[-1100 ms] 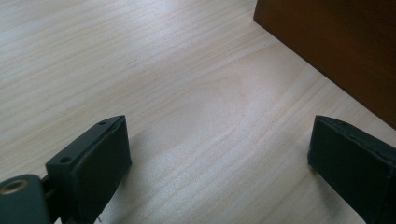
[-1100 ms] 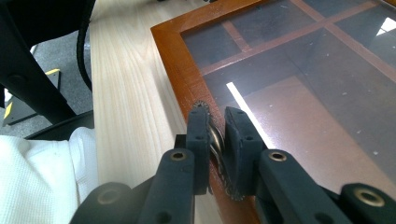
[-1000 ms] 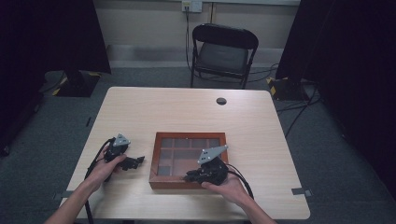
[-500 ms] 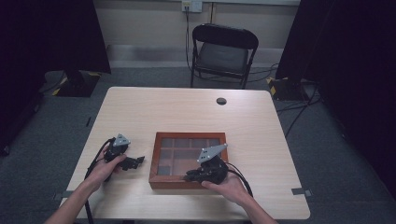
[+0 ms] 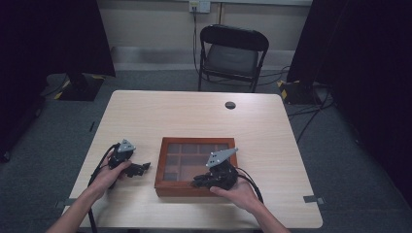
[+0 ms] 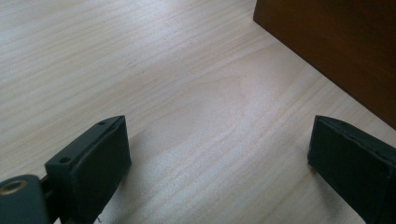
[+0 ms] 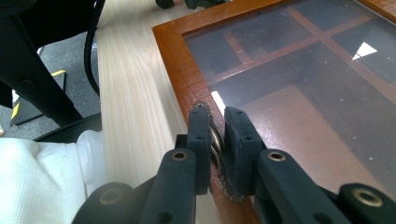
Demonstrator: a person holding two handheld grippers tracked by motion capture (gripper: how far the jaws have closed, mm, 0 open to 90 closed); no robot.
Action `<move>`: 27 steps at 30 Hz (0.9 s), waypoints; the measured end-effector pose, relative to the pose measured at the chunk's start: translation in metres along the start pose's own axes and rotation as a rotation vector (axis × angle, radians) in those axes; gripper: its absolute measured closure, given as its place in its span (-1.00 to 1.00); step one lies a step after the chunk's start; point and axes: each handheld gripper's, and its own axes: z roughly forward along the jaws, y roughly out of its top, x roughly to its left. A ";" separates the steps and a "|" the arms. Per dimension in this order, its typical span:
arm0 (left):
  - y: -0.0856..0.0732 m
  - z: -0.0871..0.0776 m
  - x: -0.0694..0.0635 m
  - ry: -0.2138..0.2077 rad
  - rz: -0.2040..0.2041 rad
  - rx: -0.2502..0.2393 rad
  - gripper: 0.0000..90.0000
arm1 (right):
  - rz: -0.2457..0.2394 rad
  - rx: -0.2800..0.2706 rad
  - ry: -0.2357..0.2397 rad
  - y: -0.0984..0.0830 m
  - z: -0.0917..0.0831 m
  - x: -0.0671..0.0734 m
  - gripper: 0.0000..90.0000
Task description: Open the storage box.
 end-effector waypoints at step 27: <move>0.000 0.000 0.000 -0.001 0.003 0.000 -0.89 | 0.016 -0.025 0.045 0.016 -0.008 0.003 0.84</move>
